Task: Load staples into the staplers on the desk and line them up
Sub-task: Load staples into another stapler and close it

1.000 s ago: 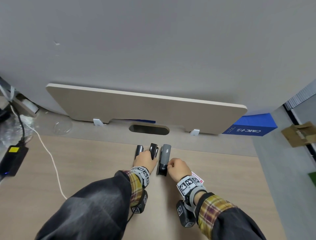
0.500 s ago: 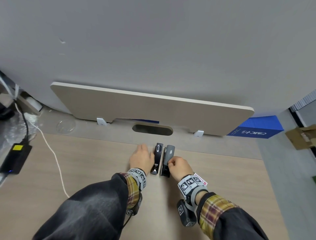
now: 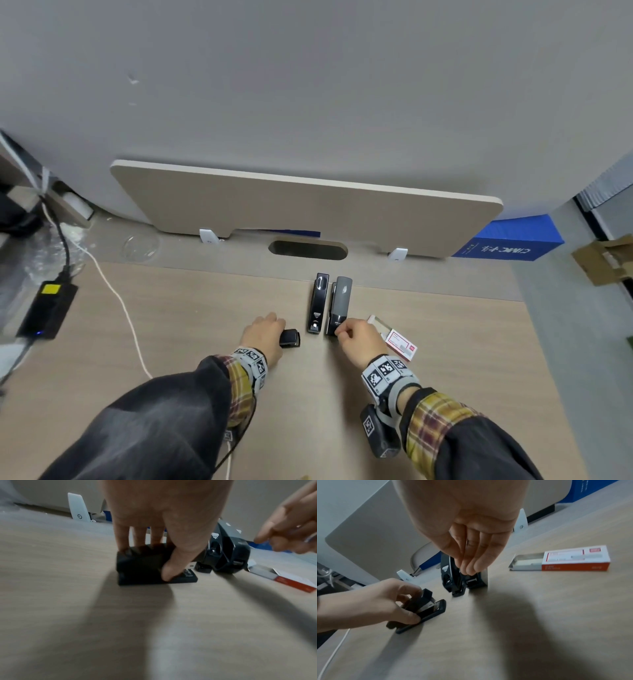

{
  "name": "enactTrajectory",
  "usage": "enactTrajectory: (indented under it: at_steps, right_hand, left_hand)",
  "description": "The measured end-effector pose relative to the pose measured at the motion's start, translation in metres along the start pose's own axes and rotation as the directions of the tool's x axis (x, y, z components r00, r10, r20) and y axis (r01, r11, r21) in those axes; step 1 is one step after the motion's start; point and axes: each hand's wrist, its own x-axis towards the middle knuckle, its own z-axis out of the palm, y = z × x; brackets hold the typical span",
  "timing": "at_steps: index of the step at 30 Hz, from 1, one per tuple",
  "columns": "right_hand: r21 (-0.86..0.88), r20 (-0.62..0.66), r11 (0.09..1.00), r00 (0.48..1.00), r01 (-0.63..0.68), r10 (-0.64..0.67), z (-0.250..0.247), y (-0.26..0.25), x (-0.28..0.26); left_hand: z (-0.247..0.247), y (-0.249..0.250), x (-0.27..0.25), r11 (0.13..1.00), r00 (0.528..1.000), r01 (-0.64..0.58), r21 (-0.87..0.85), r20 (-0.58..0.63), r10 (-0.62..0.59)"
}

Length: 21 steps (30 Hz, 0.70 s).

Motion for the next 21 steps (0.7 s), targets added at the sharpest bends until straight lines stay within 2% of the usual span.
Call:
enactTrajectory:
  at_steps: [4,7,9,14,18,21]
  right_hand:
    - [-0.028,0.091,0.996,0.993,0.084,-0.081,0.025,0.006,-0.018]
    - [-0.123,0.242,0.978,0.961,0.168,-0.135,0.039,0.013,-0.031]
    - [-0.2,0.287,0.964,0.951,0.173,-0.111,0.041,0.02,-0.038]
    - [-0.259,0.135,0.96,0.988,0.111,-0.078,0.025,0.058,-0.048]
    - [-0.304,0.047,0.948,0.995,0.096,-0.086,0.013,0.084,-0.054]
    - [-0.316,0.006,0.945,0.996,0.085,-0.088,0.012,0.096,-0.056]
  left_hand:
    - [0.012,-0.002,-0.022,0.98,0.975,-0.192,-0.044,0.108,0.195]
    - [0.013,0.021,-0.033,0.957,0.956,-0.273,-0.098,0.084,0.281]
    - [0.013,0.043,-0.038,0.93,0.943,-0.32,-0.181,0.03,0.331]
    - [0.023,0.083,-0.043,0.86,0.932,-0.357,-0.364,-0.081,0.353]
    - [0.027,0.101,-0.041,0.82,0.937,-0.348,-0.454,-0.163,0.308]
    - [0.023,0.107,-0.041,0.822,0.95,-0.312,-0.477,-0.172,0.26]
